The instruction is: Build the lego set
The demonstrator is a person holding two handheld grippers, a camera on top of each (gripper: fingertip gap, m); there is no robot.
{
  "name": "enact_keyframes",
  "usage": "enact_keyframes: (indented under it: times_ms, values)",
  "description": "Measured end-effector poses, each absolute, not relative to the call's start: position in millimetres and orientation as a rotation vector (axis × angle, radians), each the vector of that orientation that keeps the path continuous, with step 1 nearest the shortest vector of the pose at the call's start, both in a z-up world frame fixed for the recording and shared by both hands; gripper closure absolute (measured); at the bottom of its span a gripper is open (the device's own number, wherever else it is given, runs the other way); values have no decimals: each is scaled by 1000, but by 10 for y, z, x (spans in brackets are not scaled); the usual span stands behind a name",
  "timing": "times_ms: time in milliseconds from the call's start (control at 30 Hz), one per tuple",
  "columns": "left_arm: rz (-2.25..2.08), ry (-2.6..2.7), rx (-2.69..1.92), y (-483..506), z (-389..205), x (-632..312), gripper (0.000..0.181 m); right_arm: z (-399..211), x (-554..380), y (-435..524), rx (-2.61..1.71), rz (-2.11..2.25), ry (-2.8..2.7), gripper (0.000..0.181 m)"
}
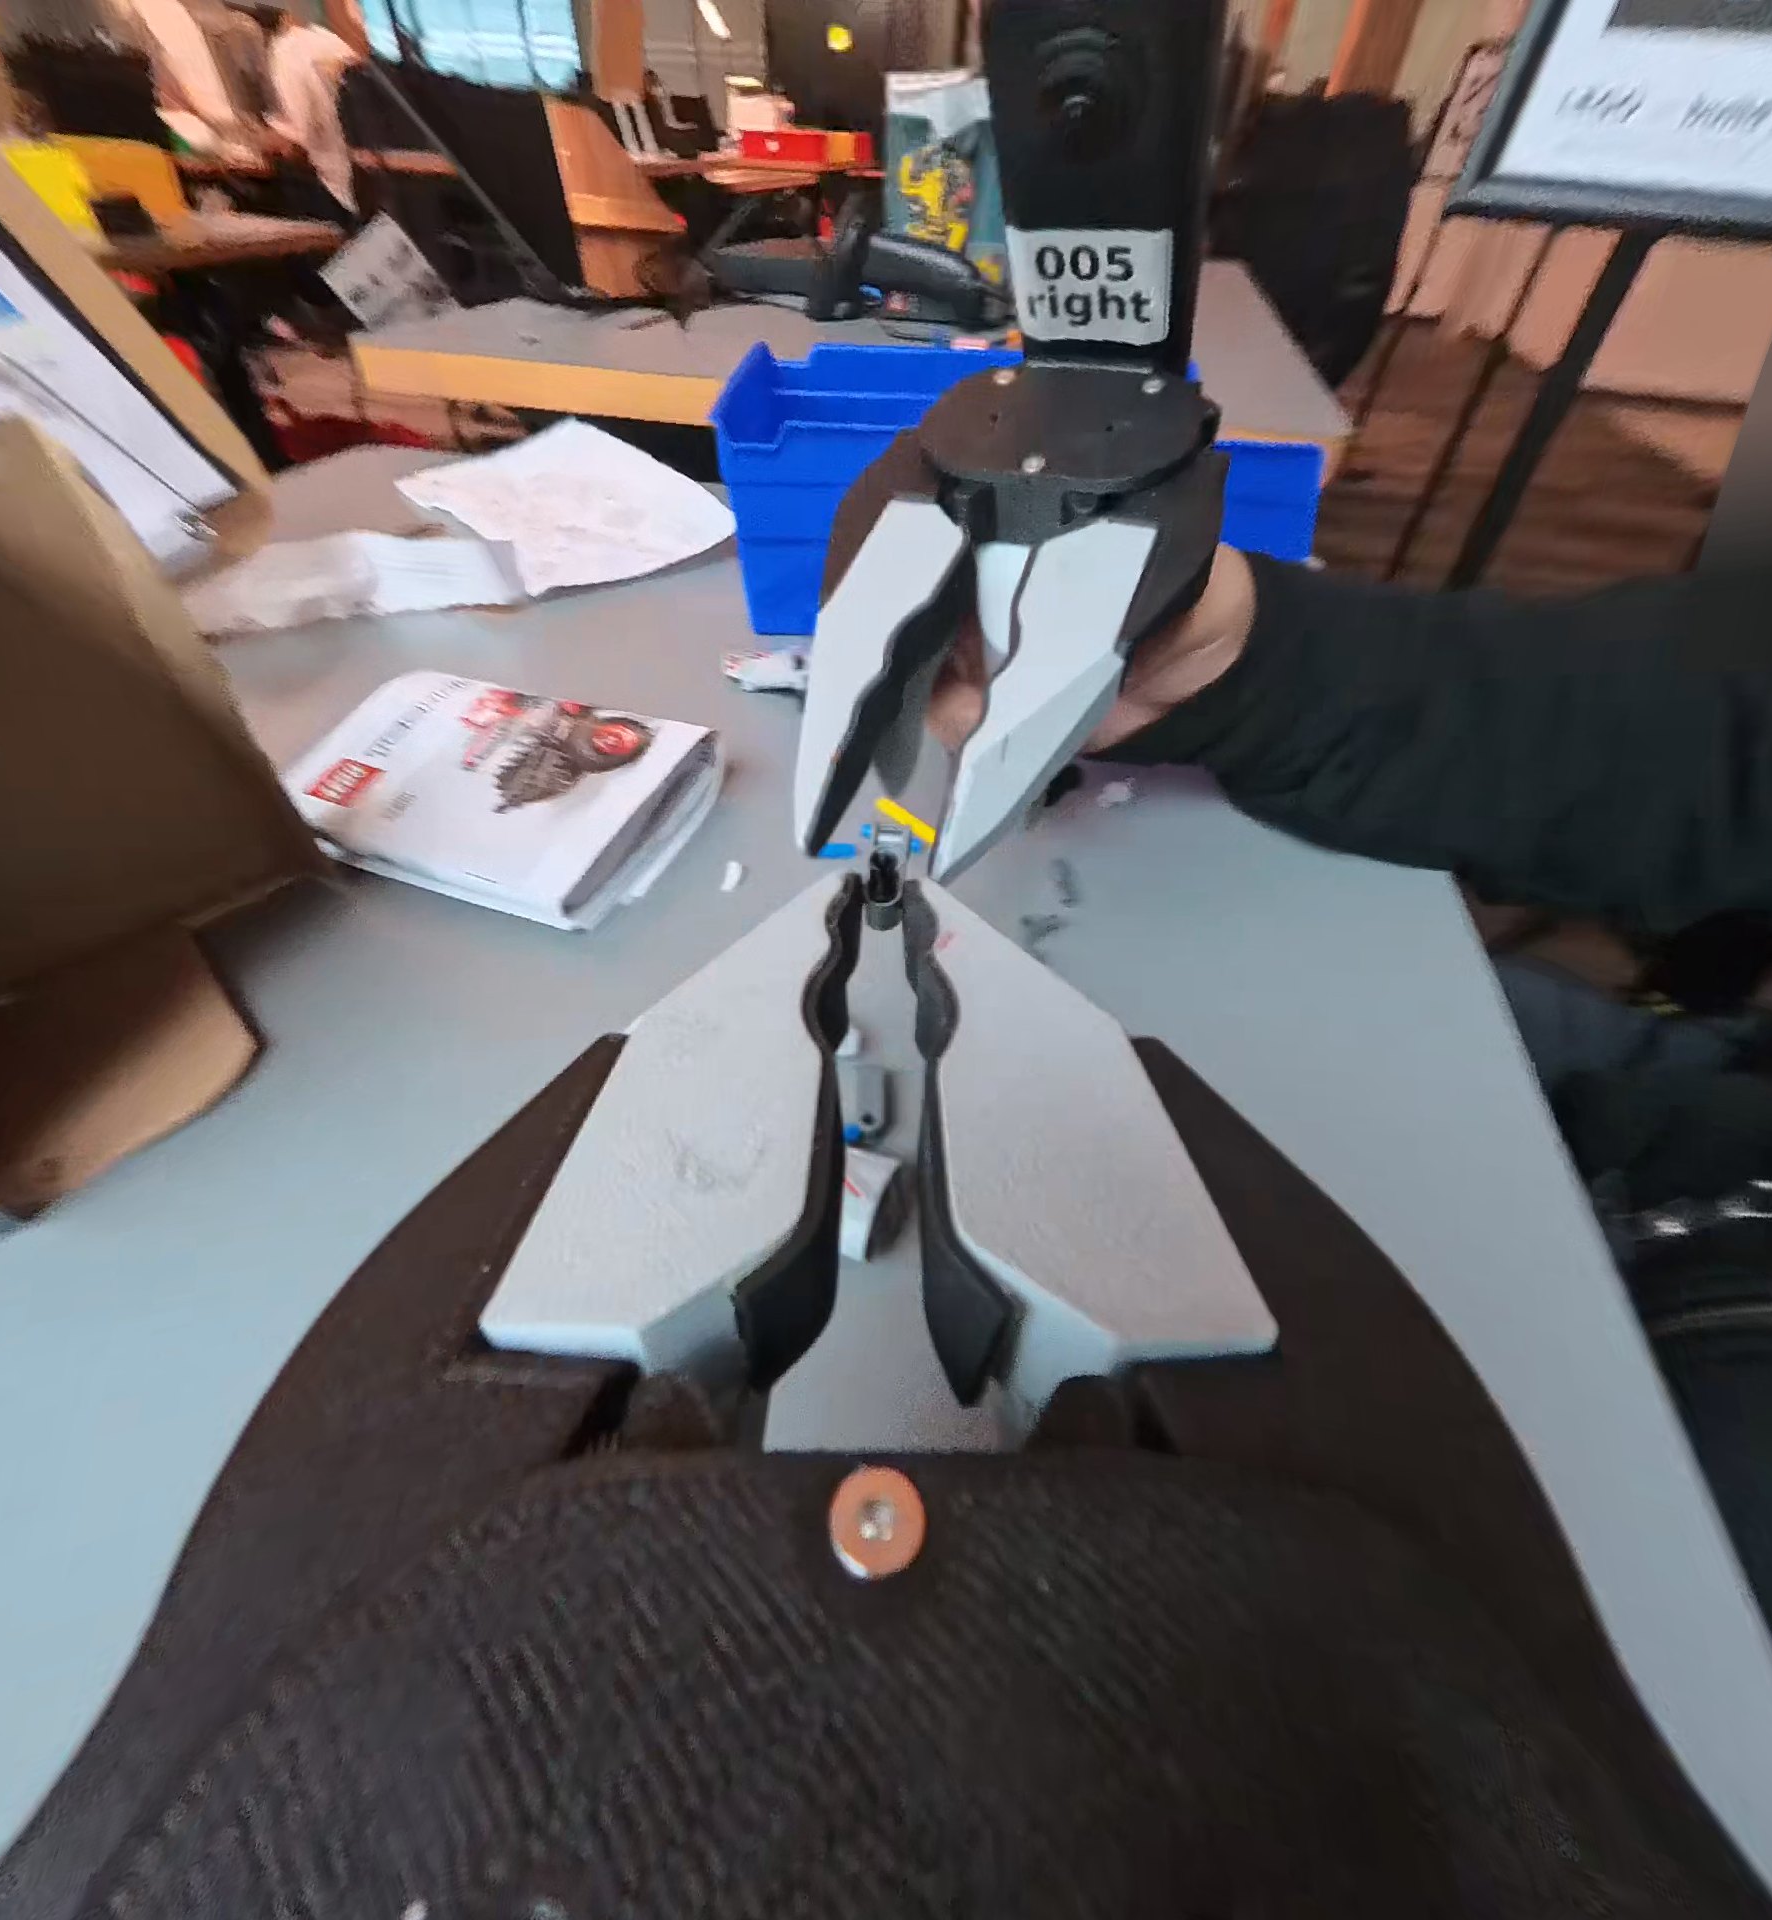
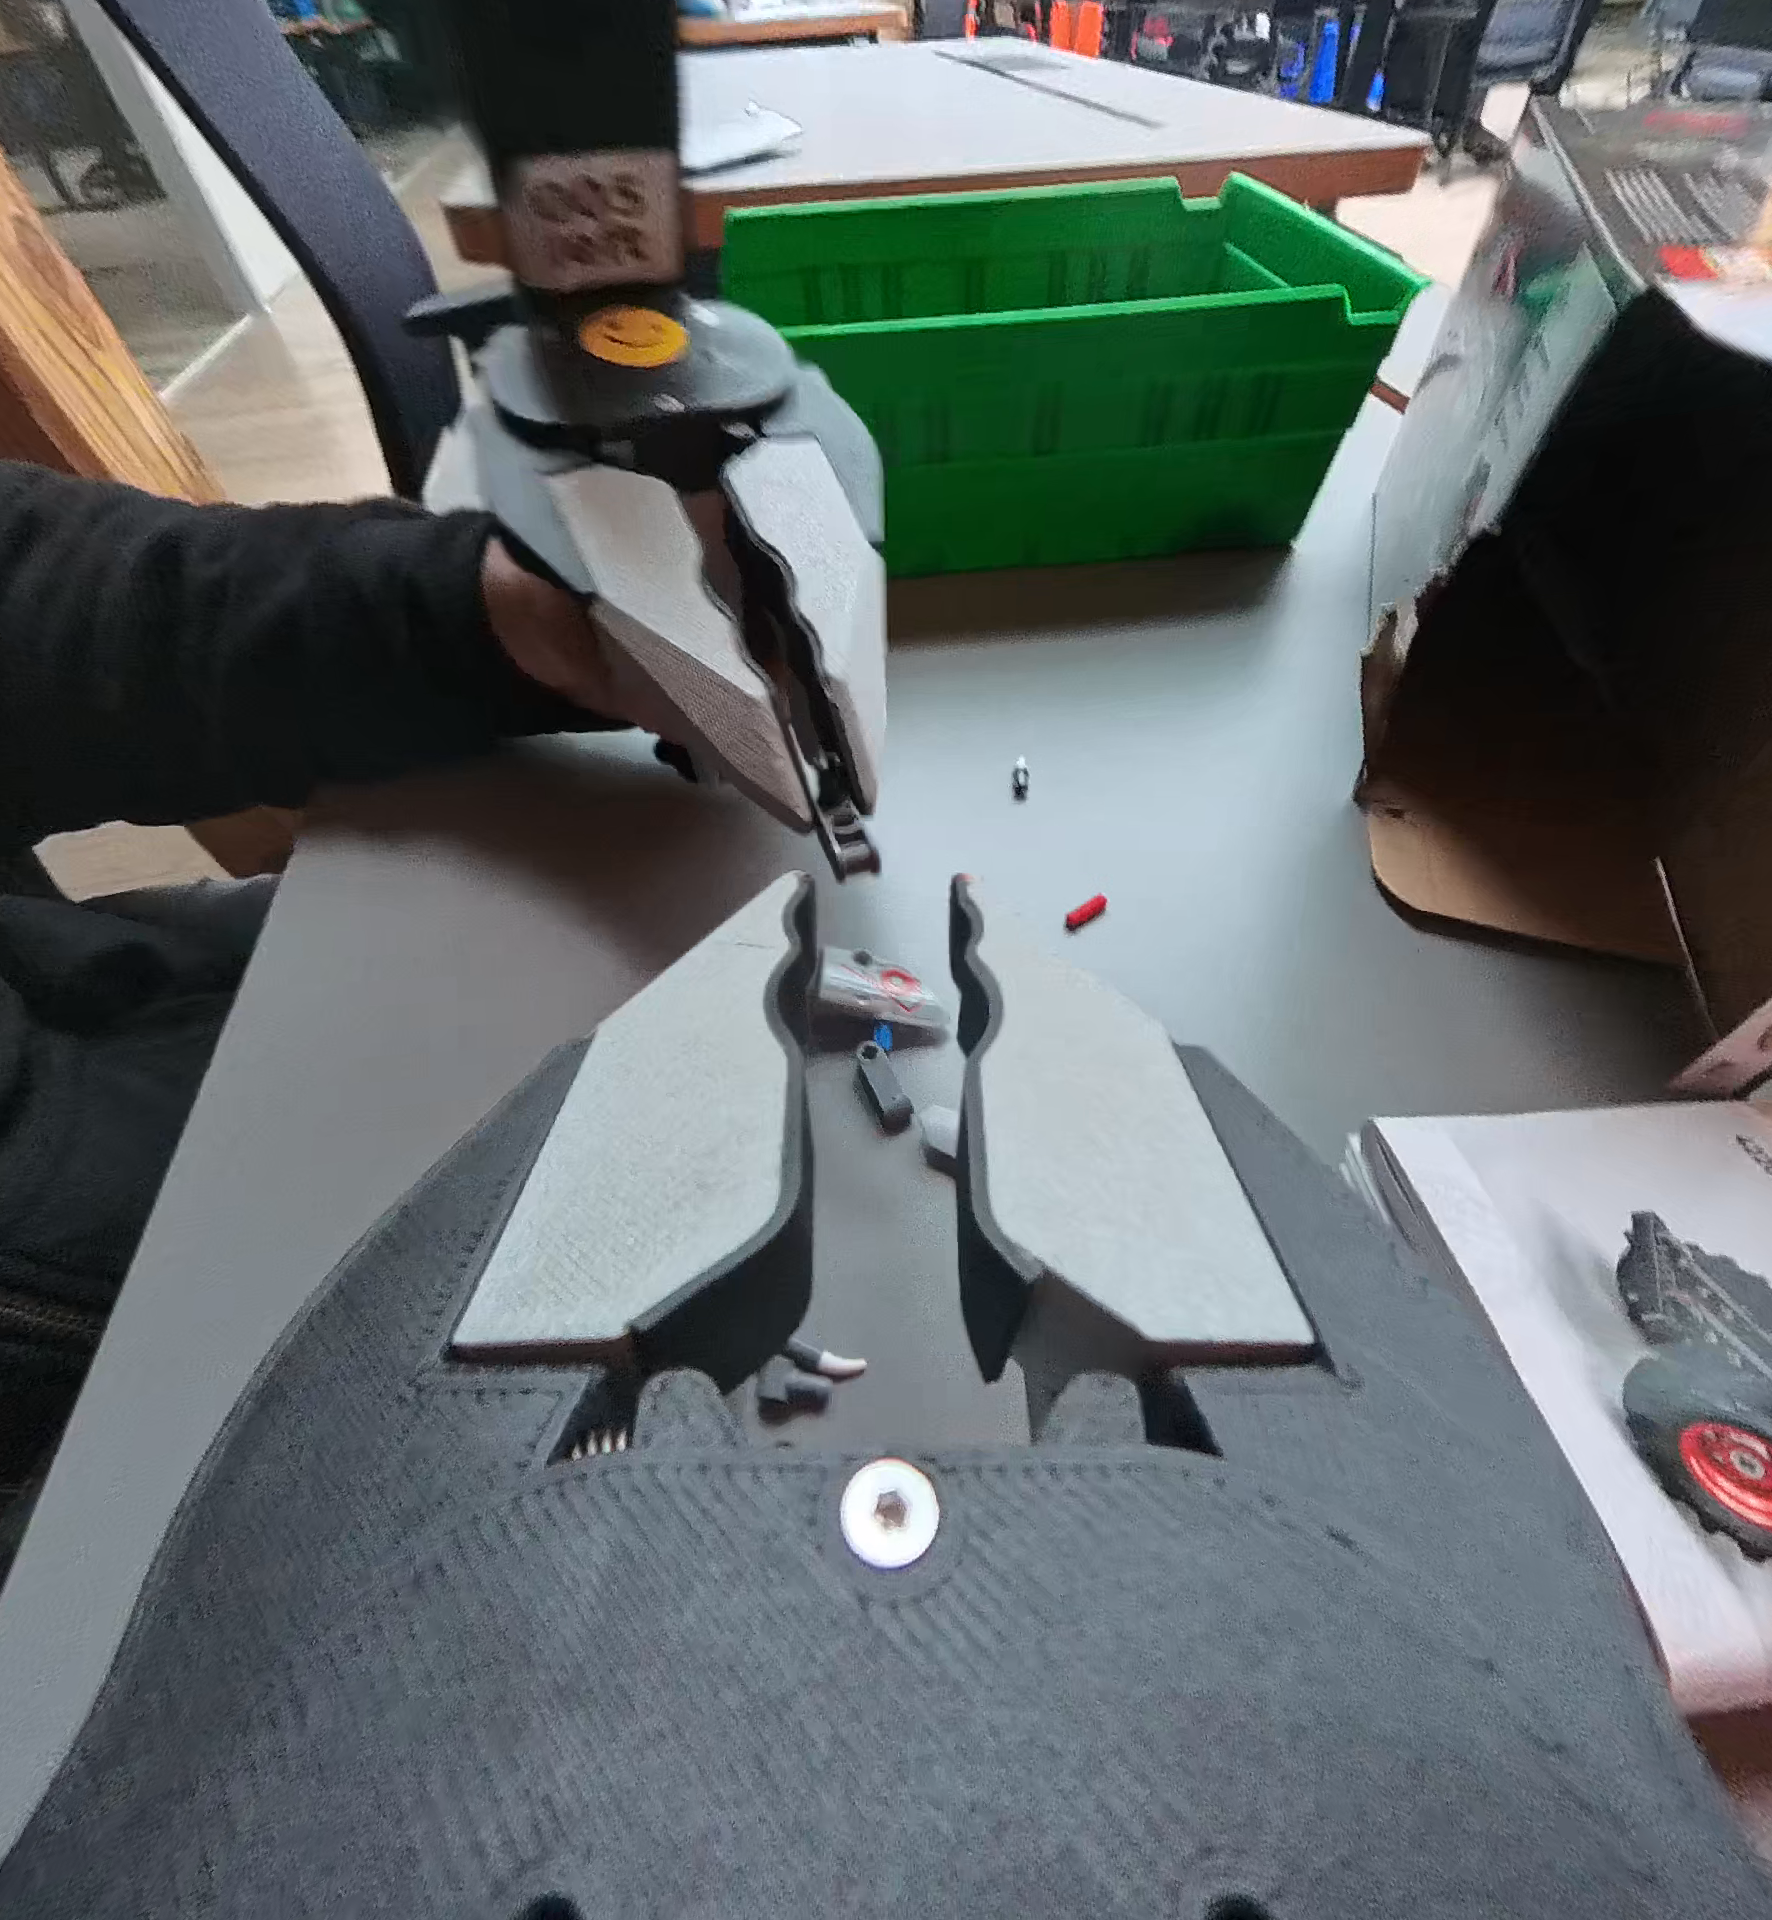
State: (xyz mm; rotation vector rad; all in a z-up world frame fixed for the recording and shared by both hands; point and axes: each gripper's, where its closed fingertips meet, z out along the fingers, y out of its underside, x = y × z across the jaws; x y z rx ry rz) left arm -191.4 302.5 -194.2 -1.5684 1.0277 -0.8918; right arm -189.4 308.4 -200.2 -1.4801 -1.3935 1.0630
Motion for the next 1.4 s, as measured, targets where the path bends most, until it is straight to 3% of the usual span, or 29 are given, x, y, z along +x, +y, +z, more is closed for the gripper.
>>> enact_keyframes:
  times_ms: [33,167,633,1133,1400]
  values:
    - [-955,1024,-1593,3007,-1961,-1910,176,-1966,-1908,3035,-1444,1077,-1405,159]
    - [-1046,992,-1604,2995,-1939,-1920,176,-1994,-1942,3003,-1402,986,-1445,177]
    - [-1153,922,-1538,2972,-1771,-1926,176,-1684,-1888,2965,-1398,1404,-1252,173]
    - [-1255,824,-1493,2957,-1632,-1850,176,-1592,-1965,2979,-1354,1403,-1169,177]
    - [-1094,782,-1521,3092,-1667,-1909,176,-1562,-1884,3169,-1414,1483,-1015,181]
